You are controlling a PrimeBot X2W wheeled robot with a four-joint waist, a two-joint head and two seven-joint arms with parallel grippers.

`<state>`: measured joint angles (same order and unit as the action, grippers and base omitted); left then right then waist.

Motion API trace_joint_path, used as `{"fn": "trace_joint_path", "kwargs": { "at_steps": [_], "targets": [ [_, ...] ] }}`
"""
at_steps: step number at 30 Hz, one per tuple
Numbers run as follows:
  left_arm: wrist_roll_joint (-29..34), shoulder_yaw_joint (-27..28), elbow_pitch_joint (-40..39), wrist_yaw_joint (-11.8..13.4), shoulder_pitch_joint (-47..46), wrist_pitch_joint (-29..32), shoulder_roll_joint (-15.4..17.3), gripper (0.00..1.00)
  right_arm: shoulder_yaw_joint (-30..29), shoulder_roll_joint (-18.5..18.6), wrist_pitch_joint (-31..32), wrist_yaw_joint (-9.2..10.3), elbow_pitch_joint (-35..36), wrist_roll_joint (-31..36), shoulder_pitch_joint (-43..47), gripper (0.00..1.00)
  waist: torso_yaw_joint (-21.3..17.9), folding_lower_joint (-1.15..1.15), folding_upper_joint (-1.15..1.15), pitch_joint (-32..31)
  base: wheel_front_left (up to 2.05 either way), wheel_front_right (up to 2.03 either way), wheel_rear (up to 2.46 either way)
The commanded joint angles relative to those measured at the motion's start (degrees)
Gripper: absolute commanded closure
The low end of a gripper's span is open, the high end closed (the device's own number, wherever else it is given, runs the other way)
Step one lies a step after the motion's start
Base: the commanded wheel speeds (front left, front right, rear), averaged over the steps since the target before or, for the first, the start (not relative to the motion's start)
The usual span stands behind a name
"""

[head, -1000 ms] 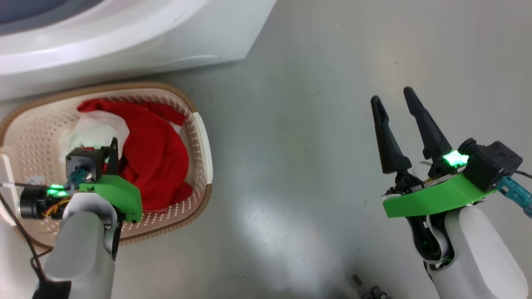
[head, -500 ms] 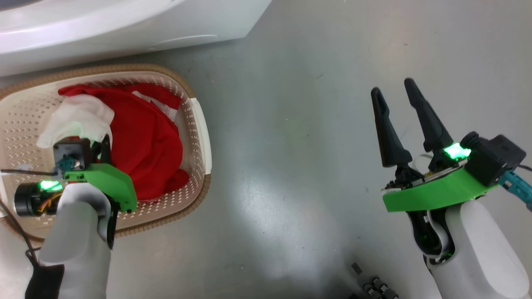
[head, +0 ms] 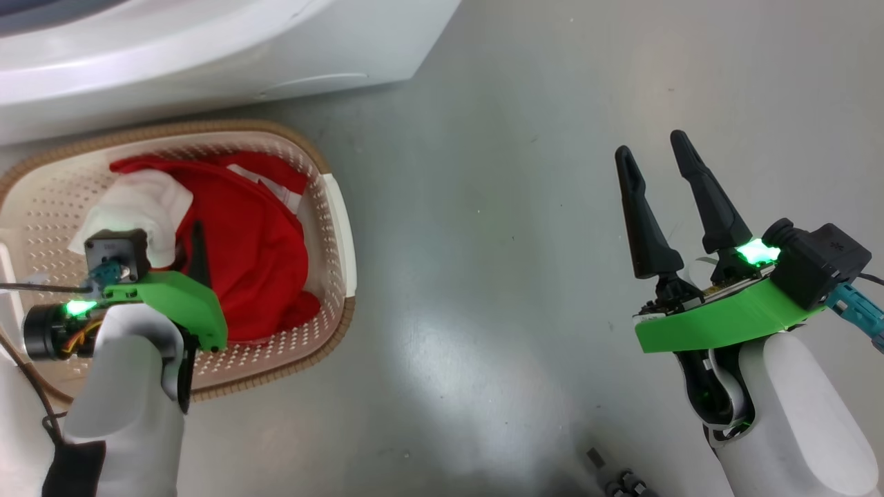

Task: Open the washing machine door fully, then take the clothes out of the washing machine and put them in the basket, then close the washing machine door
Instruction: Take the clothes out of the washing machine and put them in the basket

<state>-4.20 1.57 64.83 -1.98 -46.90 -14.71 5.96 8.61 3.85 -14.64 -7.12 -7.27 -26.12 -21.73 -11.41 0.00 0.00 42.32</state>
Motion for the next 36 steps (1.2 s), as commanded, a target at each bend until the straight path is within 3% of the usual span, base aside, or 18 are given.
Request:
{"fn": "trace_joint_path", "kwargs": {
  "at_steps": [1, 23, 36],
  "targets": [
    [-0.28, 1.16, -1.34, 0.04, 2.62, -0.29, 1.30, 0.00, 1.33, 0.39, -0.36, -0.36, 1.01, 0.06, 1.10, 0.00, 0.16, 0.00, 0.00, -1.01, 0.00, 0.00, 0.00],
    [-0.46, 2.12, -12.23, -2.16, 11.71, -0.29, 0.01, 0.00, 1.73, 1.11, -0.36, -0.36, -0.69, 0.01, 4.09, 0.00, 1.40, 0.00, 0.00, -13.34, 0.00, 0.00, 0.00],
    [-0.19, 3.65, -23.85, -3.66, 18.71, -0.29, -0.96, 0.00, 0.93, 1.88, -0.36, -0.36, -1.44, 0.11, 7.93, 0.00, 2.25, 0.00, 0.00, -20.64, 0.00, 0.00, 0.00]
  ]
}}
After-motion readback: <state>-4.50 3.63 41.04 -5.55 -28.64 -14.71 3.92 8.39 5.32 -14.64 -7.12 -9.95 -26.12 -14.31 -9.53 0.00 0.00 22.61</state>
